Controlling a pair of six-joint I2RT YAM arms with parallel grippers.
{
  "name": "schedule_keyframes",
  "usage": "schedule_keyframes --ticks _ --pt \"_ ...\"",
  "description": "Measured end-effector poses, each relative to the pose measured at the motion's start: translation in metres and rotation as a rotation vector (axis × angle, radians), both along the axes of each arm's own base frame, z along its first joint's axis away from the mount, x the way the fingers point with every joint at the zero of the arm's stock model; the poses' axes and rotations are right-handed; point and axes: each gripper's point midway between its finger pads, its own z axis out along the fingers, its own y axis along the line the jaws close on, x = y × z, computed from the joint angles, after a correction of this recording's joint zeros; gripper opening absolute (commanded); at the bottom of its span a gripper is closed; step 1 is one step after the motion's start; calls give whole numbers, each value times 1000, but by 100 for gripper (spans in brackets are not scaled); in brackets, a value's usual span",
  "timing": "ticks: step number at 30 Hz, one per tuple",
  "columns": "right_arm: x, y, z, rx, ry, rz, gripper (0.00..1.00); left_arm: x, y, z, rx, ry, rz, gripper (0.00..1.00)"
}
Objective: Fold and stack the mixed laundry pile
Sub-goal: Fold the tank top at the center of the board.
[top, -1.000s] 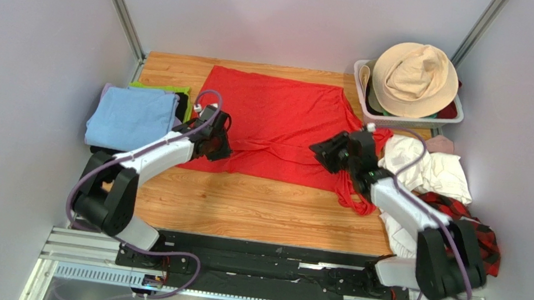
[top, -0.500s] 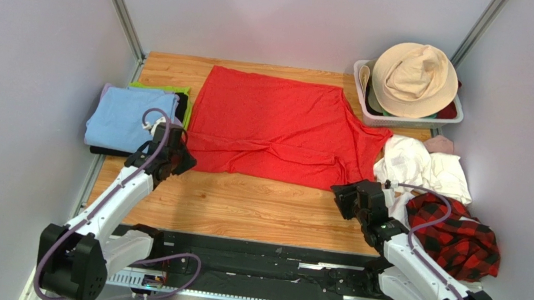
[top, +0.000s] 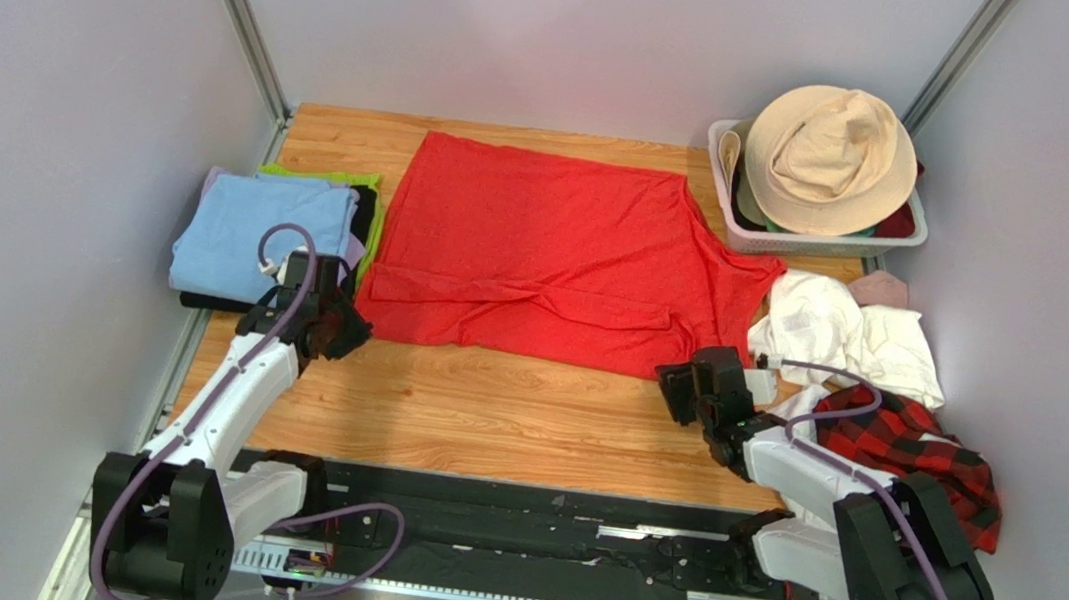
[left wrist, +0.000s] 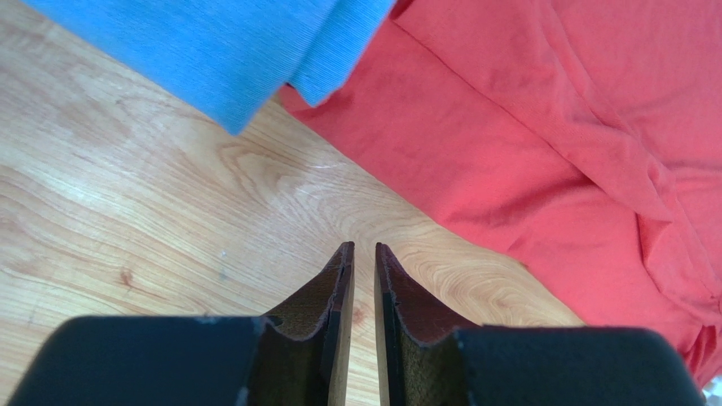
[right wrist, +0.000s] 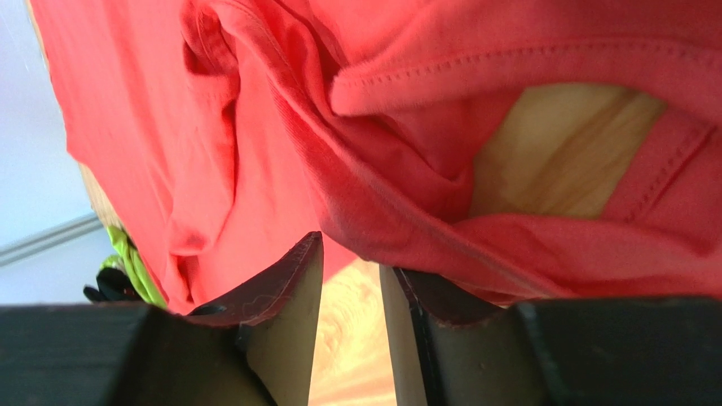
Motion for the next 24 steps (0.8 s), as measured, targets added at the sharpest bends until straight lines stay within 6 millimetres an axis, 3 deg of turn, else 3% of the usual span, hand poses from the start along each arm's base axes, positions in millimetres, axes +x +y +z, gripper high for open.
schedule_keyframes --ticks 3,5,8,11,14,18,24 --pt "9 -2 0 -16 2 -28 34 -1 6 -4 2 18 25 23" --pt "15 -2 -1 -26 10 -45 23 -3 8 -6 1 28 42 23" --pt "24 -3 -5 -53 38 -67 18 -4 10 -7 -2 35 58 23" --pt "30 -5 -6 -84 66 -86 0 -6 11 -10 -3 45 74 23" --pt "29 -10 -4 -115 84 -97 0 -9 13 -13 -4 63 93 28" --pt "13 -22 -2 -167 121 -100 0 -13 12 -21 -20 80 117 36" --pt "-16 -35 -4 -168 118 -98 0 -34 6 -54 -71 139 146 44"
